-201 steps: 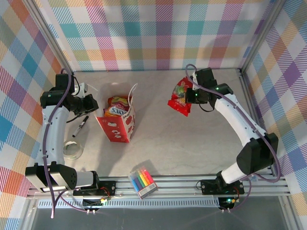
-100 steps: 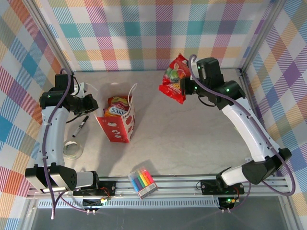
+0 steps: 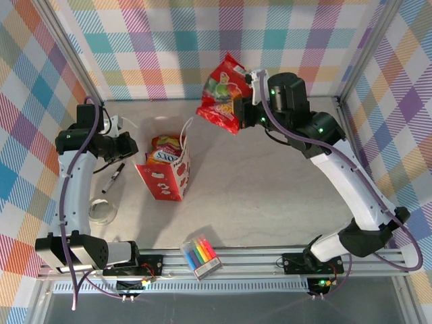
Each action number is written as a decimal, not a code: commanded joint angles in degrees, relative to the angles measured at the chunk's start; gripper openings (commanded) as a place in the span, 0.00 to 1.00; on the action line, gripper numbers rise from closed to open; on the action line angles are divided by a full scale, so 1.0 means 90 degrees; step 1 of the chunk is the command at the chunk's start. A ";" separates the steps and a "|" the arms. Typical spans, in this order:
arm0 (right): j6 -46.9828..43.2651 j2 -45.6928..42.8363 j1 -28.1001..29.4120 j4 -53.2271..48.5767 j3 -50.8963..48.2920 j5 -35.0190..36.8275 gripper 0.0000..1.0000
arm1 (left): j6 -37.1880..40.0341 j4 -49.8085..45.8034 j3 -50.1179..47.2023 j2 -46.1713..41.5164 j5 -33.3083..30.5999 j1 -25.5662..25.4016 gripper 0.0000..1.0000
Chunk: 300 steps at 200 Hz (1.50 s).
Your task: Place the snacks into the paper bag
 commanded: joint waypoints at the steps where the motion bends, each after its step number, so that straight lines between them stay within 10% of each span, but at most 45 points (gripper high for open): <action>1: -0.0278 0.0143 0.0250 0.1149 0.0520 0.0226 0.00 | -0.0031 0.0095 -0.0064 -0.0150 0.0170 0.0083 0.13; 147: 0.0106 0.2559 0.1145 0.2030 0.2801 -0.0662 0.00 | 0.0038 0.0088 -0.0119 -0.0180 -0.0098 0.0083 0.13; 300: -0.0872 0.3408 0.1340 0.1180 0.2878 -0.0318 0.00 | -0.0138 0.0229 -0.0173 -0.0184 -0.0049 0.0083 0.13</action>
